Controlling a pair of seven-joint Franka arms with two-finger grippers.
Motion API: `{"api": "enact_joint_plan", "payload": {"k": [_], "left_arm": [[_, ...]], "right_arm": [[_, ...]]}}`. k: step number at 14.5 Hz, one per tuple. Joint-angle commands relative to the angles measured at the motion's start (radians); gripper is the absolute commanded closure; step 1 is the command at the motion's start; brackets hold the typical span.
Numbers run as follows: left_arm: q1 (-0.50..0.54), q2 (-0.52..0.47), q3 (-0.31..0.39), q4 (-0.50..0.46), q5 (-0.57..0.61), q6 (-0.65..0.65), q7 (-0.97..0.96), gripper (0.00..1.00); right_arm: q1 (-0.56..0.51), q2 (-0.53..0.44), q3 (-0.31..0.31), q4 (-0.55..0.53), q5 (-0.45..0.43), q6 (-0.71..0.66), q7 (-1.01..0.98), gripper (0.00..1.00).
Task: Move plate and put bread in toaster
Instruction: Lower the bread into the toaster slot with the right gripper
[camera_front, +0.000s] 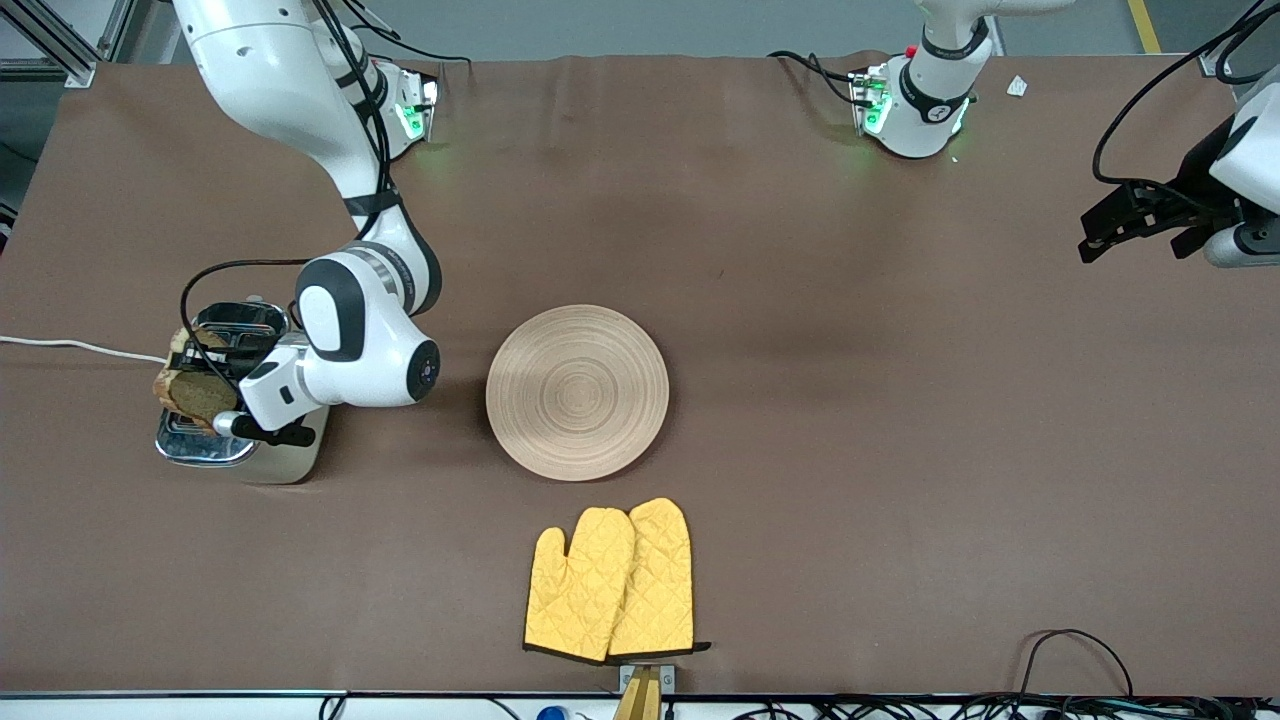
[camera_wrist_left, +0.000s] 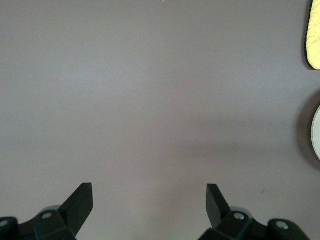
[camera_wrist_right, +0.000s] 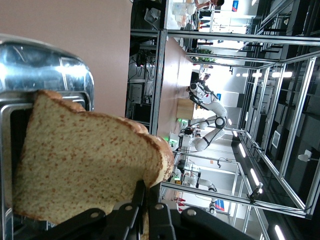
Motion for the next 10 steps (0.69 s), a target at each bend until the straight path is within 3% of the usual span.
{"api": "enact_joint_plan", "payload": {"k": [1, 4, 10], "left_arm": [[0.005, 0.000, 0.003, 0.020, -0.016, 0.002, 0.015, 0.00], [0.005, 0.000, 0.003, 0.020, -0.016, 0.002, 0.014, 0.00], [0.026, -0.001, 0.003, 0.022, -0.019, 0.003, 0.014, 0.00]], "right_arm": [[0.004, -0.013, 0.015, -0.067, -0.022, 0.003, 0.029, 1.00], [0.028, -0.015, 0.015, -0.075, 0.005, -0.009, 0.027, 1.00], [0.109, -0.125, 0.015, -0.225, 0.013, -0.033, 0.017, 1.00]]}}
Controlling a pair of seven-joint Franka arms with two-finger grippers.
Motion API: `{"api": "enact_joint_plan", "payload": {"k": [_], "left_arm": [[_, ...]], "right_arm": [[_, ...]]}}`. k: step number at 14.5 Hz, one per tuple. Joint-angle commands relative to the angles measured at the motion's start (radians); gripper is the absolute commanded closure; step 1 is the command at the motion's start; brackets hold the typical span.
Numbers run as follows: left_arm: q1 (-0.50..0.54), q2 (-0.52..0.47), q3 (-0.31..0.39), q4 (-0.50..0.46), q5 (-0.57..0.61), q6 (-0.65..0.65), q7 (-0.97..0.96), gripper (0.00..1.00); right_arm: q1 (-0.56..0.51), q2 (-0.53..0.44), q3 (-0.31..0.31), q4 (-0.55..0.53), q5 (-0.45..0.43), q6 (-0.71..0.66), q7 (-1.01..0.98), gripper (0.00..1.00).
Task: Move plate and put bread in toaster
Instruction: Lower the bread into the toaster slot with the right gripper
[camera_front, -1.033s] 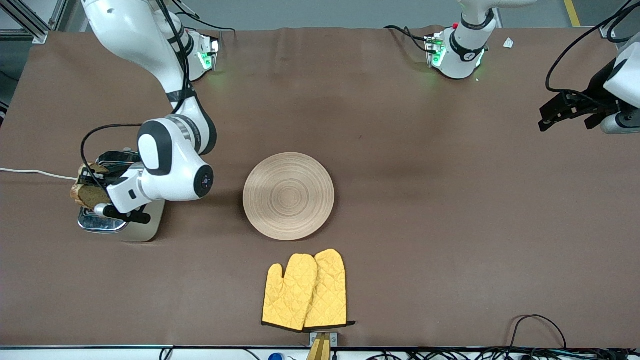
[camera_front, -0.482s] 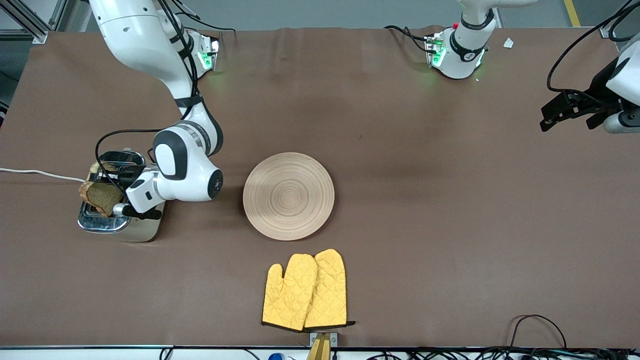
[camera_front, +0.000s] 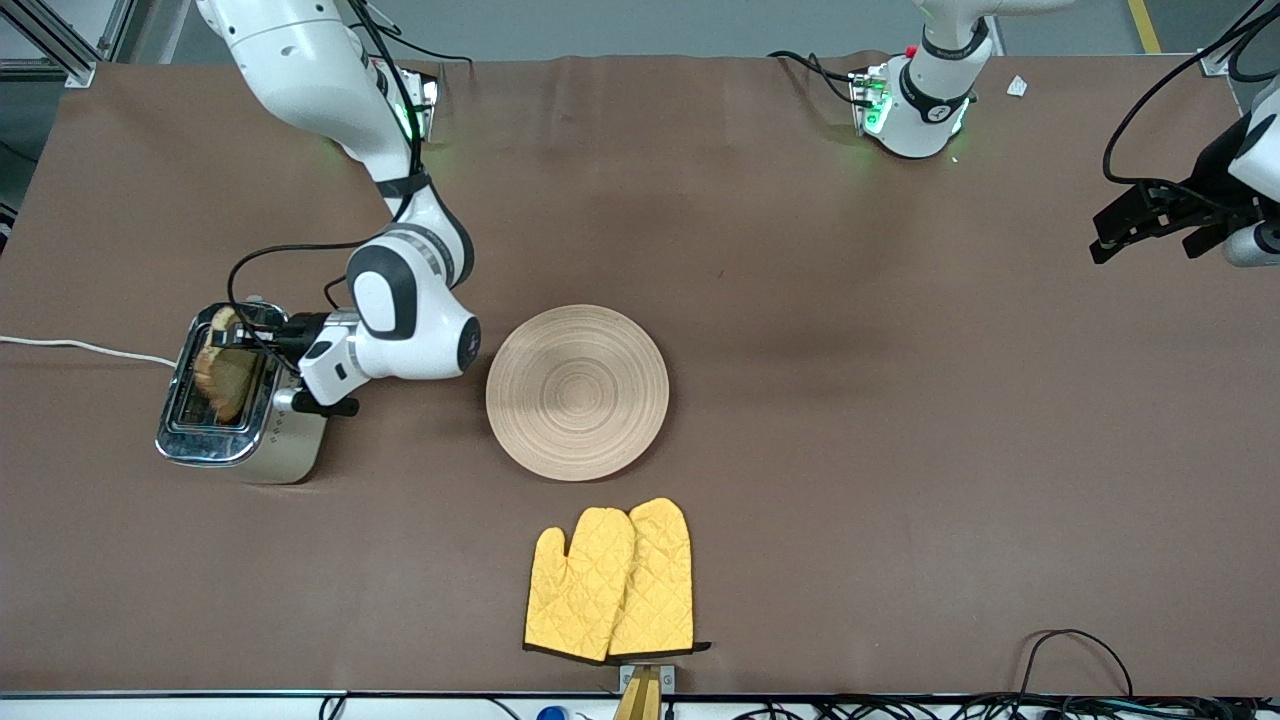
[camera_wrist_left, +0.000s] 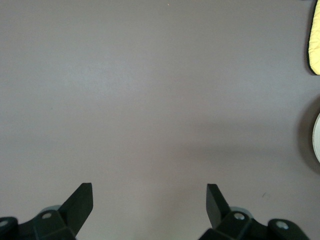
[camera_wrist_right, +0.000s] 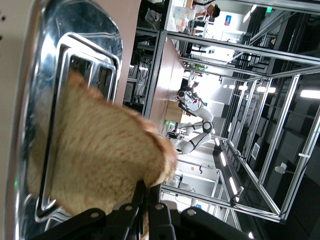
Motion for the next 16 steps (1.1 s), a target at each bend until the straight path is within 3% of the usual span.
{"api": "enact_joint_plan", "payload": {"k": [1, 14, 15, 16], "left_arm": [[0.012, 0.000, 0.002, 0.016, -0.034, 0.002, 0.014, 0.00], [0.026, -0.001, 0.002, 0.030, -0.046, 0.003, 0.014, 0.00], [0.026, -0.001, 0.002, 0.030, -0.045, 0.003, 0.014, 0.00], [0.026, -0.003, 0.002, 0.030, -0.045, 0.003, 0.014, 0.00]], "right_arm": [[0.018, -0.094, 0.001, -0.105, 0.008, 0.003, 0.012, 1.00], [-0.031, -0.078, -0.002, -0.107, -0.068, 0.139, 0.023, 0.96], [-0.034, -0.071, -0.002, -0.101, -0.069, 0.144, 0.026, 0.78], [-0.042, -0.065, -0.002, -0.088, -0.069, 0.142, 0.050, 0.49]]}}
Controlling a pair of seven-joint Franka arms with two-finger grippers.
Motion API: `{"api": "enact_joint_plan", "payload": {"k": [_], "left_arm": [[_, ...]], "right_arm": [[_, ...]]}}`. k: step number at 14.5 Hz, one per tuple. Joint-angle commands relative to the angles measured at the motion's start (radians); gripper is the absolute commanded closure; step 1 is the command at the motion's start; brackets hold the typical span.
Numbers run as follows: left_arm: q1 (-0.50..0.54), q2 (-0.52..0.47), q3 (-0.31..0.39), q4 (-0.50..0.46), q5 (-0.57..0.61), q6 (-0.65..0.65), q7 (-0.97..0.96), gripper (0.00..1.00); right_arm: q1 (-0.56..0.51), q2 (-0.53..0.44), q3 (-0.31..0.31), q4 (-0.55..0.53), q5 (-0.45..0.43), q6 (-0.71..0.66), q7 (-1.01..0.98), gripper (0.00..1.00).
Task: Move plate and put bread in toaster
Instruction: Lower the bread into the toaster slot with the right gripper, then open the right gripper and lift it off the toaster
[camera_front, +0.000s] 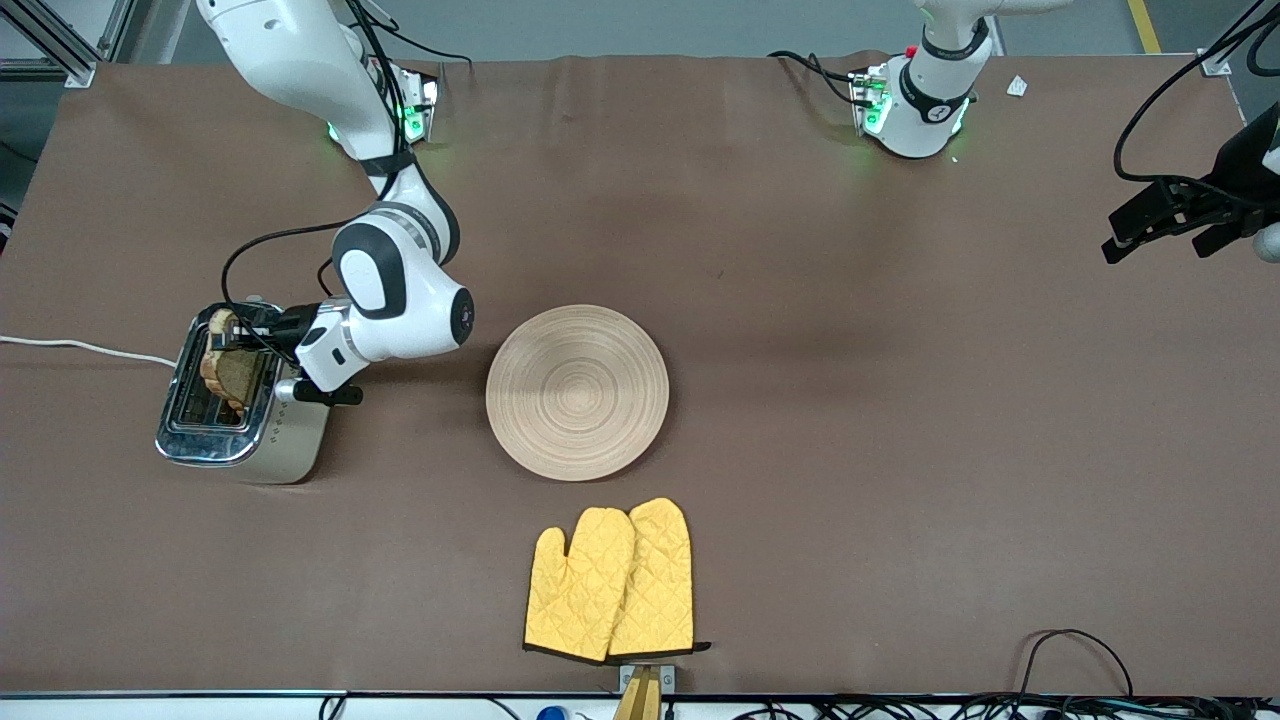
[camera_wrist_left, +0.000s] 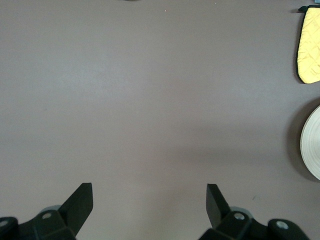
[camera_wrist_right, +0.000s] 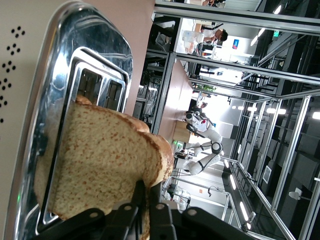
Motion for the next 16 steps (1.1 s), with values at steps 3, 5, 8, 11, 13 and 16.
{"api": "enact_joint_plan", "payload": {"k": [3, 5, 8, 11, 13, 16], "left_arm": [[0.000, -0.006, 0.002, 0.017, -0.004, 0.000, 0.014, 0.00], [0.000, -0.004, 0.002, 0.023, -0.004, -0.002, 0.014, 0.00], [0.000, -0.007, 0.002, 0.025, -0.004, -0.002, 0.014, 0.00], [0.000, -0.010, 0.002, 0.025, -0.002, -0.009, 0.012, 0.00], [0.000, -0.010, 0.000, 0.025, -0.002, -0.013, 0.012, 0.00], [-0.001, -0.023, -0.001, 0.025, -0.001, -0.020, 0.009, 0.00]], "right_arm": [[-0.029, 0.008, 0.010, 0.001, -0.030, 0.007, 0.089, 0.17], [-0.032, 0.008, 0.011, 0.028, -0.017, 0.007, 0.089, 0.07], [-0.046, 0.007, 0.011, 0.117, 0.101, 0.010, 0.089, 0.00], [-0.041, -0.048, 0.014, 0.162, 0.201, 0.010, 0.082, 0.00], [-0.040, -0.133, 0.016, 0.166, 0.287, 0.009, 0.055, 0.00], [-0.052, -0.277, 0.004, 0.185, 0.451, 0.002, -0.028, 0.00]]}}
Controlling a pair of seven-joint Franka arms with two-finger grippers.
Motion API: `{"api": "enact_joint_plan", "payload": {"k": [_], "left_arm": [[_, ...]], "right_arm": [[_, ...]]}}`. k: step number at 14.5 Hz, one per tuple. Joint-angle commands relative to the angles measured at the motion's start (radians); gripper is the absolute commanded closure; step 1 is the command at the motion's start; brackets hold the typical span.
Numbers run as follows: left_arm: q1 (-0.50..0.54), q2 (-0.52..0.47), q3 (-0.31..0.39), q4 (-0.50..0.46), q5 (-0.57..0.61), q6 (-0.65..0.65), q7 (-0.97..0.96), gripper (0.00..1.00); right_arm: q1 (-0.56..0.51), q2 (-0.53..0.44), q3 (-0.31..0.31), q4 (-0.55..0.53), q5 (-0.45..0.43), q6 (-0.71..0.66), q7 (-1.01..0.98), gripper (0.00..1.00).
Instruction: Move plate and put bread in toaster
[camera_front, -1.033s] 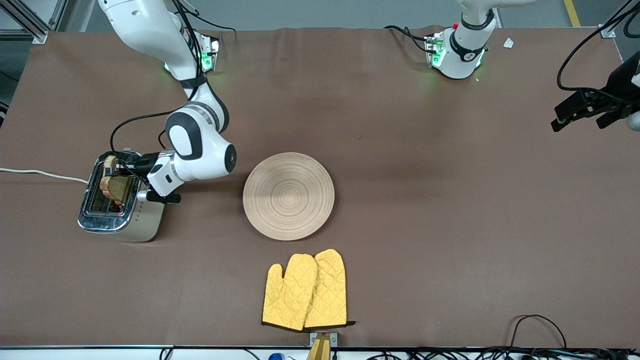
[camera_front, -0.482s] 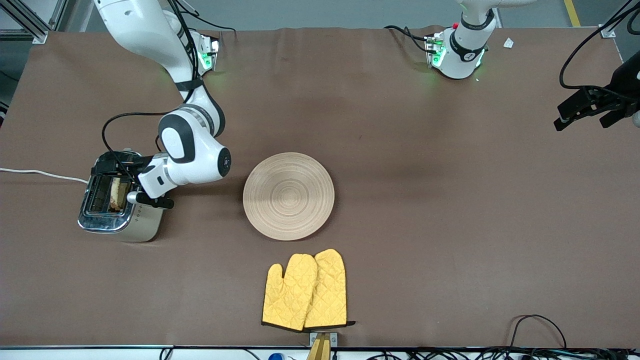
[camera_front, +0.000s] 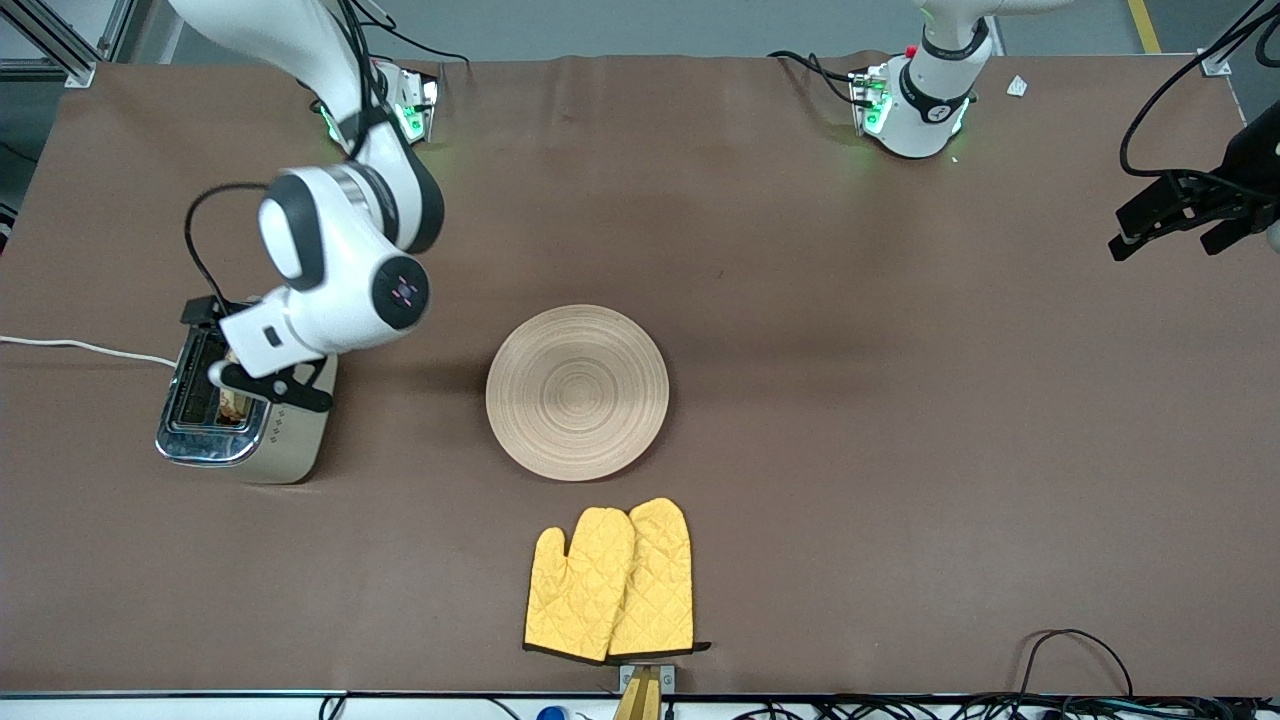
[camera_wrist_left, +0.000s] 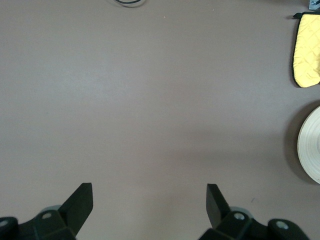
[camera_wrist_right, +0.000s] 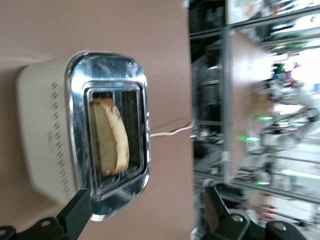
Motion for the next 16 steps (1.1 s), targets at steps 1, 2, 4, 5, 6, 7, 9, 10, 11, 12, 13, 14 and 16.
{"api": "enact_joint_plan", "payload": {"k": [1, 2, 4, 5, 6, 7, 9, 10, 11, 12, 13, 14, 16], "left_arm": [[0.001, -0.019, -0.001, 0.004, 0.001, -0.034, 0.011, 0.00], [0.000, -0.019, -0.002, 0.002, 0.001, -0.044, 0.012, 0.00], [0.000, -0.024, -0.007, -0.010, 0.002, -0.047, 0.014, 0.00], [-0.005, -0.025, -0.010, -0.018, 0.019, -0.048, 0.015, 0.00], [-0.006, -0.033, -0.024, -0.034, 0.043, -0.048, 0.020, 0.00], [-0.006, -0.038, -0.042, -0.048, 0.065, -0.044, 0.023, 0.00], [0.000, -0.039, -0.074, -0.052, 0.088, -0.044, 0.023, 0.00], [-0.002, -0.039, -0.075, -0.050, 0.088, -0.046, 0.023, 0.00], [-0.003, -0.039, -0.075, -0.050, 0.088, -0.047, 0.025, 0.00], [0.000, -0.039, -0.075, -0.050, 0.085, -0.049, 0.028, 0.00], [0.001, -0.039, -0.075, -0.050, 0.079, -0.051, 0.043, 0.00], [0.001, -0.038, -0.075, -0.047, 0.073, -0.054, 0.054, 0.00], [0.001, -0.038, -0.075, -0.044, 0.073, -0.057, 0.055, 0.00]], "right_arm": [[-0.043, -0.171, -0.001, -0.017, 0.152, 0.006, -0.051, 0.00], [-0.060, -0.199, -0.001, 0.001, 0.204, 0.006, -0.049, 0.00], [-0.106, -0.221, -0.003, 0.056, 0.285, 0.007, -0.068, 0.00], [-0.135, -0.221, -0.003, 0.094, 0.339, 0.009, -0.107, 0.00], [-0.160, -0.221, -0.006, 0.137, 0.391, 0.009, -0.153, 0.00], [-0.195, -0.218, -0.006, 0.170, 0.434, 0.010, -0.202, 0.00], [-0.212, -0.221, -0.004, 0.182, 0.453, 0.038, -0.273, 0.00], [-0.214, -0.221, -0.006, 0.185, 0.477, 0.044, -0.307, 0.00], [-0.223, -0.225, -0.010, 0.190, 0.514, 0.044, -0.328, 0.00], [-0.240, -0.231, -0.013, 0.196, 0.548, 0.046, -0.348, 0.00], [-0.249, -0.235, -0.013, 0.201, 0.566, 0.046, -0.377, 0.00], [-0.251, -0.236, -0.013, 0.213, 0.572, 0.046, -0.405, 0.00], [-0.251, -0.241, -0.007, 0.216, 0.583, 0.053, -0.421, 0.00]]}}
